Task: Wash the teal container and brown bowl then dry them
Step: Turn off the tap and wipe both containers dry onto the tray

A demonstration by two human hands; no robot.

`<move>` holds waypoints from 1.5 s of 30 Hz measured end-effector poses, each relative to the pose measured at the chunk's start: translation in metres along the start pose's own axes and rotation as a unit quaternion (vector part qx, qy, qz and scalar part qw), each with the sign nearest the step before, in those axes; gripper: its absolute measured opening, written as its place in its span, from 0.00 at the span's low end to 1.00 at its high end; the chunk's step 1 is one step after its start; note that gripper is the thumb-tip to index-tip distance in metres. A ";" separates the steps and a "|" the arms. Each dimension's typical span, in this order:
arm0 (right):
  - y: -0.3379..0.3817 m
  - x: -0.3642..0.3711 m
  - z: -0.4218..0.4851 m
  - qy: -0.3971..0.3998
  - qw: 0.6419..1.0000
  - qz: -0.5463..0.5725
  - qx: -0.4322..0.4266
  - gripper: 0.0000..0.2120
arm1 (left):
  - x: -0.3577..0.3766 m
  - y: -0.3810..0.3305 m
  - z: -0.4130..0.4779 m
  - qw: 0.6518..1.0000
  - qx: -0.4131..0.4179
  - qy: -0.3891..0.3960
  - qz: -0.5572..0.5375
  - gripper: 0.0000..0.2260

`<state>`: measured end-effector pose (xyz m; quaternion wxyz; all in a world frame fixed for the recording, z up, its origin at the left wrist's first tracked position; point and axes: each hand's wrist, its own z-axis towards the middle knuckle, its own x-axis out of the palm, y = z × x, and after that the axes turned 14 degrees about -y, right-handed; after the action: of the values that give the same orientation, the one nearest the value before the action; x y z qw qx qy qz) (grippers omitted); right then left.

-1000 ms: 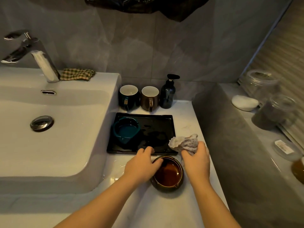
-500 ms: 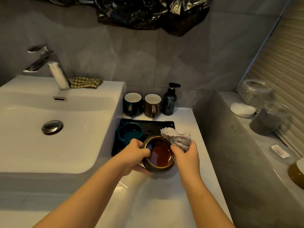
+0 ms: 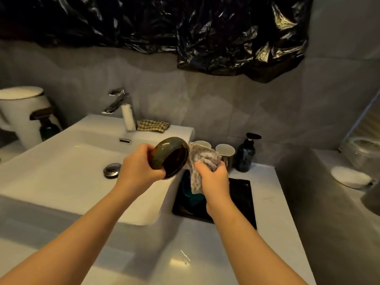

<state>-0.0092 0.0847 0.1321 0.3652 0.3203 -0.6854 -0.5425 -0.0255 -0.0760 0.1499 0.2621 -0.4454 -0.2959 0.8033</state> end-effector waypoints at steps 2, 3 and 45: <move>-0.002 0.011 -0.001 0.016 1.000 -0.010 0.011 0.12 | -0.010 0.007 0.004 0.988 0.125 -0.043 0.082 0.21; -0.004 0.015 -0.002 0.019 1.000 -0.017 0.014 0.12 | -0.014 0.011 0.007 0.973 0.192 -0.053 0.114 0.22; -0.015 -0.058 0.022 0.082 0.730 -0.502 -0.457 0.15 | 0.045 -0.055 -0.055 0.955 -0.048 0.293 0.004 0.06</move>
<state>0.0032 0.1411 0.1057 0.1964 0.4554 -0.0616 -0.8662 0.0096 0.0064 0.1405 0.3125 -0.6744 -0.2430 0.6232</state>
